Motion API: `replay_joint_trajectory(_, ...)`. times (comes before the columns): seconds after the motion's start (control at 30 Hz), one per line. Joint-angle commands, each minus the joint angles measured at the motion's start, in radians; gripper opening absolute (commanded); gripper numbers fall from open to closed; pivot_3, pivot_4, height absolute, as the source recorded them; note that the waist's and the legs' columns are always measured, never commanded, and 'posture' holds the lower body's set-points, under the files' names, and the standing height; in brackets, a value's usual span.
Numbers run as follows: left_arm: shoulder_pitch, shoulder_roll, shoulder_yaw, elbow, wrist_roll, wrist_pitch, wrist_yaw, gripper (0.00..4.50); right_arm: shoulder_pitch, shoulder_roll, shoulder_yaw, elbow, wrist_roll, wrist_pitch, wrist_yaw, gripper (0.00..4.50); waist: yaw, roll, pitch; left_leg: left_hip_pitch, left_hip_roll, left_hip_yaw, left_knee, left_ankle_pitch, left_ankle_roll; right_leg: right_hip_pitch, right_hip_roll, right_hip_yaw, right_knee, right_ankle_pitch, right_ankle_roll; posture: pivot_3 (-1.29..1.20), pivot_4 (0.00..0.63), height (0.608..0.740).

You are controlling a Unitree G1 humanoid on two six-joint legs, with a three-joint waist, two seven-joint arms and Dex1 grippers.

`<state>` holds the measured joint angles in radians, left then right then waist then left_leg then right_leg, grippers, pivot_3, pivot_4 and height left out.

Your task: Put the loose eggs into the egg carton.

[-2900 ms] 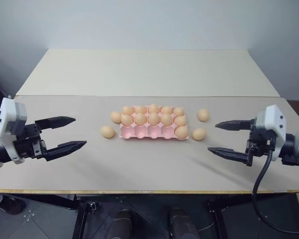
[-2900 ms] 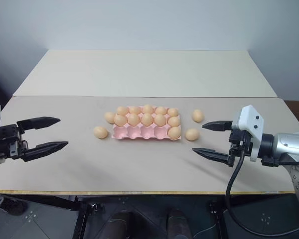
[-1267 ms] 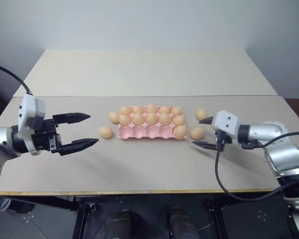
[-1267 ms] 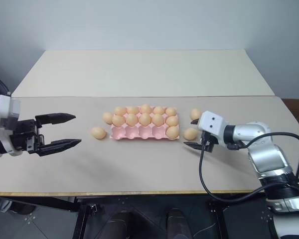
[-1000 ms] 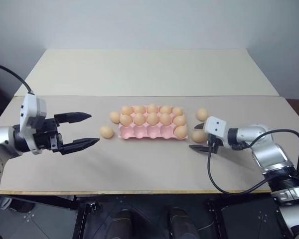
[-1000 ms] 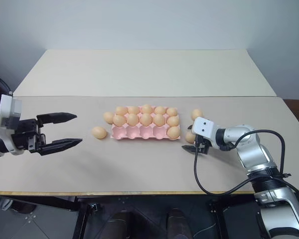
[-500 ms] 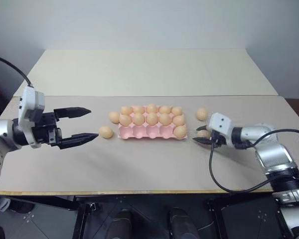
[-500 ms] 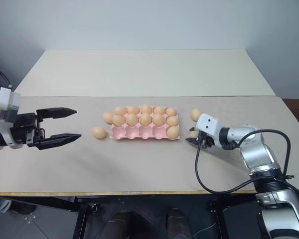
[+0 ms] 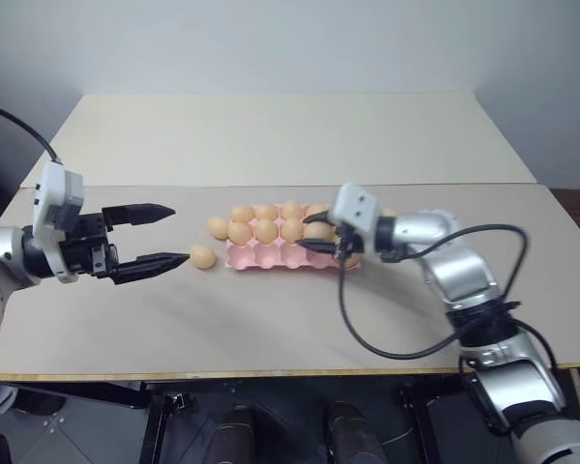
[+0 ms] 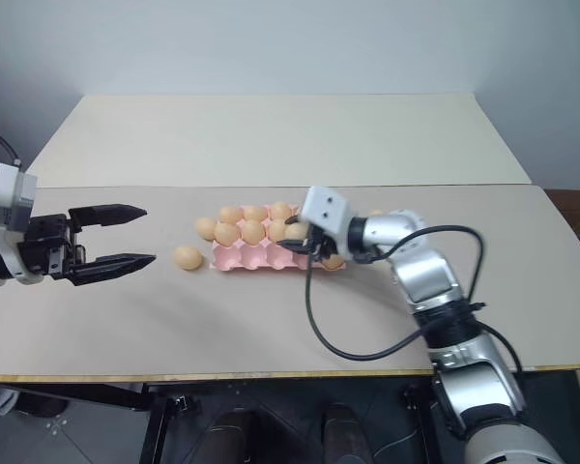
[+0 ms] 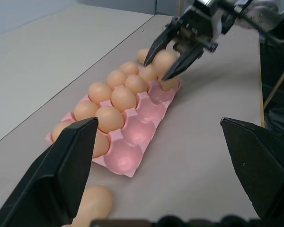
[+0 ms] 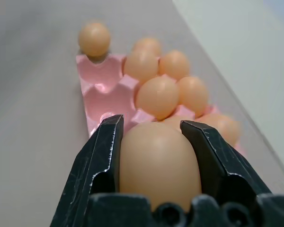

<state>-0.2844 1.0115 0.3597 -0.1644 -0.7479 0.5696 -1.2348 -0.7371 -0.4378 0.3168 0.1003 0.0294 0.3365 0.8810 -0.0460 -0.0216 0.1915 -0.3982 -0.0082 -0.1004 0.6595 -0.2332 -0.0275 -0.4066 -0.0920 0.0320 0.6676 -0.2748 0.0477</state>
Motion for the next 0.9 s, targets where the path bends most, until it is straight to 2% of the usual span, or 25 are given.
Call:
replay_joint_trajectory(0.03,0.002,0.026,0.059,-0.026,-0.020,0.010,0.002,4.50,-0.048,0.036,0.002,0.016,-0.060,0.025,-0.087,1.84,0.000,0.000,0.000,-0.001,0.000,0.000,0.000,0.001,-0.002,-0.001,0.000,0.000,0.000,0.000,0.000,0.00,0.150,0.740)
replay_joint_trajectory(0.2,0.029,0.027,0.085,-0.041,-0.019,0.014,0.007,4.50,-0.027,0.030,0.000,-0.023,-0.058,0.041,-0.073,1.84,0.000,0.000,0.000,-0.001,0.001,0.001,0.000,0.002,-0.004,-0.003,0.001,0.001,0.002,0.000,-0.001,0.00,0.150,0.740)
replay_joint_trajectory(0.47,0.047,0.024,0.102,-0.062,-0.027,0.025,0.011,4.50,-0.004,0.018,-0.028,-0.151,-0.008,0.145,-0.051,4.43,0.000,0.000,0.000,-0.001,0.002,0.002,0.000,0.002,-0.003,-0.003,0.001,0.001,0.003,0.000,-0.001,0.00,0.150,0.740)
replay_joint_trajectory(0.6,0.025,0.033,0.089,-0.050,-0.017,0.016,0.006,4.50,0.001,-0.004,-0.071,-0.244,0.028,0.193,-0.052,4.47,0.000,0.000,0.000,-0.001,0.002,0.002,0.000,0.002,-0.004,-0.003,0.001,0.002,0.003,0.000,-0.001,0.00,0.150,0.740)
replay_joint_trajectory(0.7,-0.005,0.042,0.084,-0.015,-0.010,0.013,-0.003,4.50,0.006,-0.054,-0.155,-0.325,0.090,0.253,-0.032,4.47,0.001,0.000,0.000,-0.001,0.002,0.002,0.000,0.002,-0.003,-0.003,0.001,0.002,0.003,0.000,-0.001,0.00,0.150,0.740)
replay_joint_trajectory(0.77,0.003,0.051,0.088,0.010,0.006,0.001,-0.020,4.50,0.038,-0.118,-0.229,-0.397,0.151,0.291,0.002,4.47,0.003,0.000,0.000,-0.001,0.001,0.002,0.000,0.002,-0.003,-0.003,0.001,0.002,0.002,0.000,-0.001,0.00,0.150,0.740)
replay_joint_trajectory(0.9,0.031,0.084,0.107,0.091,0.054,-0.033,-0.048,4.50,0.193,-0.311,-0.471,-0.522,0.315,0.321,0.135,4.47,0.013,0.000,0.000,-0.003,0.001,0.002,-0.001,0.001,-0.003,-0.003,0.001,0.001,-0.001,0.000,-0.001,0.00,0.150,0.740)
